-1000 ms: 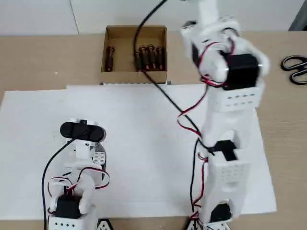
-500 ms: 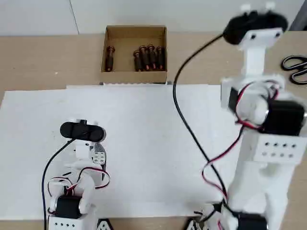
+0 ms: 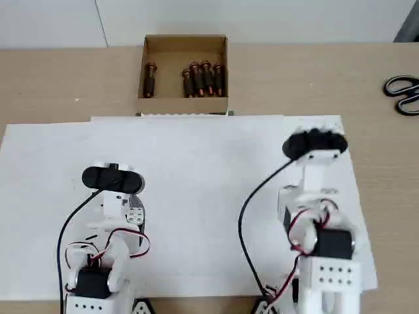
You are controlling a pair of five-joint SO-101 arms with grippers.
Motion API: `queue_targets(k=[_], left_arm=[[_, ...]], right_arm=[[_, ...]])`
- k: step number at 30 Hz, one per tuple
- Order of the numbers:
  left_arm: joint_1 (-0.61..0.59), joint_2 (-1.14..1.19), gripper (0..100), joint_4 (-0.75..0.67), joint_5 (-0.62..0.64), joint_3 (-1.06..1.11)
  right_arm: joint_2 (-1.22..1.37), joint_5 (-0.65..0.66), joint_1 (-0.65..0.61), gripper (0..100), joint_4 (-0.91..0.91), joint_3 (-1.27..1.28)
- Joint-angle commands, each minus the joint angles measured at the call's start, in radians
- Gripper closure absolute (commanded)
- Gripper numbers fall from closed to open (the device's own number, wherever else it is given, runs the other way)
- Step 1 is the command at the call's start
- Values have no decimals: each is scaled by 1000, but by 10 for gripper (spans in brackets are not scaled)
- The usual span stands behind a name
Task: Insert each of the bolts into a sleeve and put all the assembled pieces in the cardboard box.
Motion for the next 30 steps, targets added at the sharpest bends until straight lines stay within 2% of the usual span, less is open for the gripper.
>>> queue_targets(k=[1, 11, 30], left_arm=[[-3, -9, 993, -5, -3, -2], [-3, -9, 993, -5, -3, -2], [-3, -9, 993, -5, -3, -2]], right_arm=[[-171, -5, 5, 996, -38, 149], [-602, -5, 4, 996, -31, 427], [-590, -12, 7, 995, -77, 502]])
